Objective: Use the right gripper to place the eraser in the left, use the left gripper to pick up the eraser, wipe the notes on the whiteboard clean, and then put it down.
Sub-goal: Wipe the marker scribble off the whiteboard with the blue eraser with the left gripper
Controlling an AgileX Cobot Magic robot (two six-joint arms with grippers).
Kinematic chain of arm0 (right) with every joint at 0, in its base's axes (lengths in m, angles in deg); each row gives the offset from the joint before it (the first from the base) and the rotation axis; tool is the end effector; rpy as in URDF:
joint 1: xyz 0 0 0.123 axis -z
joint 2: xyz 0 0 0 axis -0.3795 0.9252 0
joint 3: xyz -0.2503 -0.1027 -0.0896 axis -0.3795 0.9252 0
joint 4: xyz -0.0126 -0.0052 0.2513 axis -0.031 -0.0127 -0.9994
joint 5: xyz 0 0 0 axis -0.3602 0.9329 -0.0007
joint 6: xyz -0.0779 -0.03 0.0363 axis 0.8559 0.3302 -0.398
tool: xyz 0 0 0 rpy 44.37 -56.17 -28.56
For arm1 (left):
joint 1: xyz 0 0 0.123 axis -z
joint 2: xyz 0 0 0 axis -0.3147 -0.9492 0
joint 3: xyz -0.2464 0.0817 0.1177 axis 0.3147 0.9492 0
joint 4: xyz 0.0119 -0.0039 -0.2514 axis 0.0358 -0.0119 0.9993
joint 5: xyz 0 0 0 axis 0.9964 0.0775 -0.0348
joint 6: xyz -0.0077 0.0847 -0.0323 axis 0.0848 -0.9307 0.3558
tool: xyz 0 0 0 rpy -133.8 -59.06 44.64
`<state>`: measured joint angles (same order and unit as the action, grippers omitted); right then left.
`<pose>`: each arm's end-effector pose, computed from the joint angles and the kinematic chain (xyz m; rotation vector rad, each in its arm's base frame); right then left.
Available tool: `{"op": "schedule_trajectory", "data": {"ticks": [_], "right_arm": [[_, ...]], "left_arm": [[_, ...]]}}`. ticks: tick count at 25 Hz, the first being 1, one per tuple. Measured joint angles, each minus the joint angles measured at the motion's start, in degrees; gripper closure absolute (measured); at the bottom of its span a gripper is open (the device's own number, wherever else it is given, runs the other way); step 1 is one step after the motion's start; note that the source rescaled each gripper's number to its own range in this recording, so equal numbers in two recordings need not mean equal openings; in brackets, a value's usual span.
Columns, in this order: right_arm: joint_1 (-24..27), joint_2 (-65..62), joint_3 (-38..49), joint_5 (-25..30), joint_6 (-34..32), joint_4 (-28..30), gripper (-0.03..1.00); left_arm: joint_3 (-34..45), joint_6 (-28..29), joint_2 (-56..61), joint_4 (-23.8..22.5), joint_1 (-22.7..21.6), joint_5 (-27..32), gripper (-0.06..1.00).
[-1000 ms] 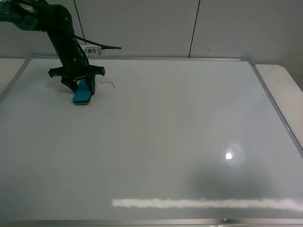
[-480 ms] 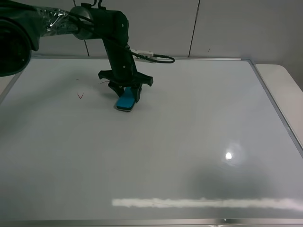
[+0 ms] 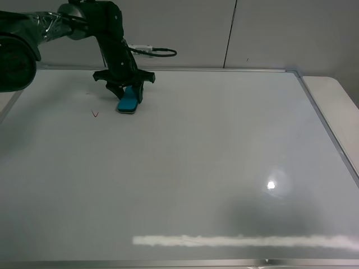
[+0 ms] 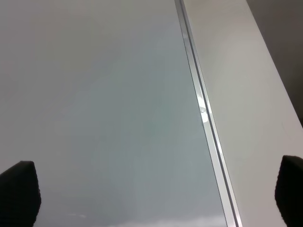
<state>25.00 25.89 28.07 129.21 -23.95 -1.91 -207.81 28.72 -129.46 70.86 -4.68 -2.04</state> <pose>-0.0059 0.0013 0.2785 0.0260 2.0354 -0.0279 0.5043 -0.1280 0.1207 0.1308 2.9765 -0.1356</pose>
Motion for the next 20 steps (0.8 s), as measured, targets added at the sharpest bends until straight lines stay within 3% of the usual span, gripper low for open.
{"op": "schedule_trajectory", "data": {"ticks": [4,11,20], "right_arm": [[0.0,0.0,0.0,0.0,0.0,0.0,-0.03],[0.0,0.0,0.0,0.0,0.0,0.0,-0.03],[0.0,0.0,0.0,0.0,0.0,0.0,-0.03]], "left_arm": [[-0.1,0.0,0.0,-4.3,-5.8,0.2,0.92],[-0.1,0.0,0.0,-4.0,-13.3,2.4,0.92],[-0.2,0.0,0.0,-3.6,-12.8,3.2,0.92]]}}
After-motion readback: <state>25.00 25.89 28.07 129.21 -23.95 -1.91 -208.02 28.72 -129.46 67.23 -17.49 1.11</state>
